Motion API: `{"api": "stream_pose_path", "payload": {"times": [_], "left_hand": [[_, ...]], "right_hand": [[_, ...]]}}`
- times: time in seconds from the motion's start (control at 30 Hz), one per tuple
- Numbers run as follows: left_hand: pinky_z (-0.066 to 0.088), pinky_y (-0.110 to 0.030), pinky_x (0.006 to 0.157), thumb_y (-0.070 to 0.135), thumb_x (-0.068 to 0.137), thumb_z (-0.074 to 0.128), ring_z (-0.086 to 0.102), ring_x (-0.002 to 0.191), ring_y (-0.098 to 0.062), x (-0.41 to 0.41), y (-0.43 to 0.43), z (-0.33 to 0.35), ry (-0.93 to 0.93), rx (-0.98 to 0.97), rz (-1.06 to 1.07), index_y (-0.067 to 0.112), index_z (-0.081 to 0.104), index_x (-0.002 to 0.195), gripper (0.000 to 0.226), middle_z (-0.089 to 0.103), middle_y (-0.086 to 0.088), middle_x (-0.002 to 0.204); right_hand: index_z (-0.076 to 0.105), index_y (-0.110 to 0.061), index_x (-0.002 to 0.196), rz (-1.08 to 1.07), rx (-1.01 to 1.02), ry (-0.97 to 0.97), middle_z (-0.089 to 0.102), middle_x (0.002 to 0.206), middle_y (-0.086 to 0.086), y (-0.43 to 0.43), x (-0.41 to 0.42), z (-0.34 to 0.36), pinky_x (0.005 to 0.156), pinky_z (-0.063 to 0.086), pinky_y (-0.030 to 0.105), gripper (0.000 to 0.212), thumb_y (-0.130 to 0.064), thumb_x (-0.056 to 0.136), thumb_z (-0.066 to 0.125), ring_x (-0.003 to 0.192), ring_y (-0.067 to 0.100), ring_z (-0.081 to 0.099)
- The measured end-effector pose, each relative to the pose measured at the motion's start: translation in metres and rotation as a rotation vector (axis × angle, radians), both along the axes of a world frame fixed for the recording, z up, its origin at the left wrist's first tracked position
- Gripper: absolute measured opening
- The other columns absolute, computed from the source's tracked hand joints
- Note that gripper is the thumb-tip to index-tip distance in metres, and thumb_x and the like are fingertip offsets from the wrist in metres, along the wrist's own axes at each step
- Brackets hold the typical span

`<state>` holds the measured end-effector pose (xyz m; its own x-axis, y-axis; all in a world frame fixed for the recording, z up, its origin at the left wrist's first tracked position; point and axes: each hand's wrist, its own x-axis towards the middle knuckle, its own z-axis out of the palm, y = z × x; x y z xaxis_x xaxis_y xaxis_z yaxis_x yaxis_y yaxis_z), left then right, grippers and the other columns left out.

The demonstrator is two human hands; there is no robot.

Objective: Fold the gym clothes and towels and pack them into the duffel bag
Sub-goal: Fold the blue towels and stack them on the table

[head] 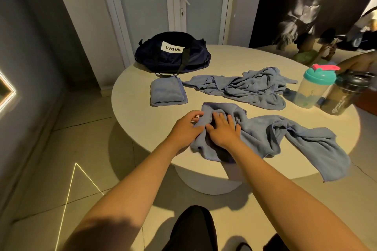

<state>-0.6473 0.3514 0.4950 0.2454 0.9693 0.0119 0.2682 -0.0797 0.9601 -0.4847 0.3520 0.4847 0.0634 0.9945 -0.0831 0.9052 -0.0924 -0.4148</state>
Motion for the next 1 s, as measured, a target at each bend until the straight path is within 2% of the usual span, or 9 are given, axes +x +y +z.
{"api": "stream_pose_path", "payload": {"times": [0.23, 0.3, 0.43, 0.53, 0.6, 0.73, 0.87, 0.93, 1.0], "left_hand": [[0.057, -0.047, 0.087, 0.01, 0.09, 0.046, 0.065, 0.099, -0.023, -0.029, -0.011, 0.002, 0.235, 0.147, 0.271, 0.038, 0.069, 0.091, 0.036, 0.07, 0.007, 0.111], [0.055, -0.041, 0.087, 0.01, 0.091, 0.044, 0.063, 0.102, -0.027, -0.038, -0.011, 0.009, 0.49, 0.163, 0.308, 0.04, 0.068, 0.096, 0.038, 0.068, 0.002, 0.12], [0.039, -0.045, 0.102, 0.016, 0.096, 0.049, 0.045, 0.123, -0.034, -0.042, -0.015, 0.013, 1.131, 0.13, 0.338, 0.027, 0.063, 0.128, 0.036, 0.05, -0.005, 0.137], [0.027, -0.04, 0.117, 0.016, 0.102, 0.047, 0.03, 0.14, -0.031, -0.026, -0.019, 0.002, 0.877, 0.349, 0.196, 0.026, 0.059, 0.137, 0.039, 0.04, -0.004, 0.154], [0.018, -0.036, 0.123, 0.019, 0.107, 0.041, 0.02, 0.15, -0.026, -0.014, -0.024, -0.006, 0.679, 0.308, -0.022, 0.023, 0.048, 0.148, 0.042, 0.03, -0.004, 0.163], [0.006, -0.041, 0.126, 0.049, 0.108, 0.024, 0.001, 0.155, -0.02, -0.018, -0.021, -0.018, 0.884, 0.19, -0.065, 0.029, 0.023, 0.159, 0.055, 0.009, 0.001, 0.169], [0.001, -0.046, 0.125, 0.051, 0.107, 0.016, -0.007, 0.155, -0.022, -0.042, -0.007, -0.011, 1.063, 0.081, -0.032, 0.033, 0.005, 0.161, 0.058, -0.006, 0.001, 0.169], [-0.002, -0.053, 0.124, 0.046, 0.106, 0.017, -0.004, 0.155, -0.025, -0.049, -0.001, -0.004, 1.143, 0.033, 0.03, 0.032, 0.009, 0.161, 0.057, -0.004, -0.001, 0.169], [-0.001, -0.055, 0.121, 0.039, 0.106, 0.024, 0.006, 0.154, -0.029, -0.042, 0.003, 0.004, 1.221, 0.105, 0.083, 0.027, 0.024, 0.159, 0.055, 0.009, -0.004, 0.169]], "right_hand": [[0.053, -0.024, 0.136, -0.005, 0.344, -0.149, 0.048, 0.132, 0.016, -0.036, -0.003, -0.007, 0.11, 0.028, 0.052, 0.044, -0.044, 0.099, 0.04, 0.126, 0.04, 0.039], [0.058, -0.024, 0.128, 0.015, 0.353, -0.199, 0.05, 0.121, 0.012, -0.045, -0.008, -0.006, 0.108, 0.03, 0.052, 0.042, -0.046, 0.097, 0.038, 0.118, 0.039, 0.044], [0.049, -0.026, 0.144, 0.294, 0.105, -0.067, 0.049, 0.144, 0.006, -0.048, -0.024, 0.005, 0.11, 0.034, 0.049, 0.046, -0.043, 0.102, 0.044, 0.131, 0.031, 0.044], [0.054, -0.016, 0.142, 0.299, 0.151, 0.167, 0.055, 0.141, 0.011, -0.052, -0.028, 0.013, 0.106, 0.039, 0.041, 0.041, -0.027, 0.102, 0.05, 0.129, 0.032, 0.048], [0.063, -0.014, 0.131, 0.129, 0.335, 0.067, 0.06, 0.128, 0.014, -0.057, -0.021, 0.015, 0.096, 0.042, 0.041, 0.035, -0.024, 0.1, 0.051, 0.122, 0.035, 0.05], [0.059, -0.023, 0.128, 0.018, 0.165, -0.152, 0.053, 0.133, 0.011, -0.06, 0.004, 0.012, 0.104, 0.033, 0.048, 0.035, -0.039, 0.1, 0.044, 0.13, 0.034, 0.041], [0.03, -0.035, 0.151, -0.055, 0.005, -0.105, 0.013, 0.165, 0.01, -0.061, 0.019, -0.002, 0.118, 0.002, 0.062, 0.053, -0.055, 0.102, 0.027, 0.153, 0.029, 0.0], [0.025, -0.035, 0.154, -0.055, 0.024, -0.107, 0.007, 0.167, 0.008, -0.064, 0.021, -0.004, 0.119, 0.007, 0.058, 0.058, -0.058, 0.101, 0.027, 0.152, 0.031, -0.001], [0.041, -0.031, 0.146, -0.027, 0.125, -0.17, 0.029, 0.157, 0.011, -0.068, 0.021, -0.003, 0.113, 0.027, 0.051, 0.054, -0.057, 0.1, 0.034, 0.144, 0.035, 0.021]]}}
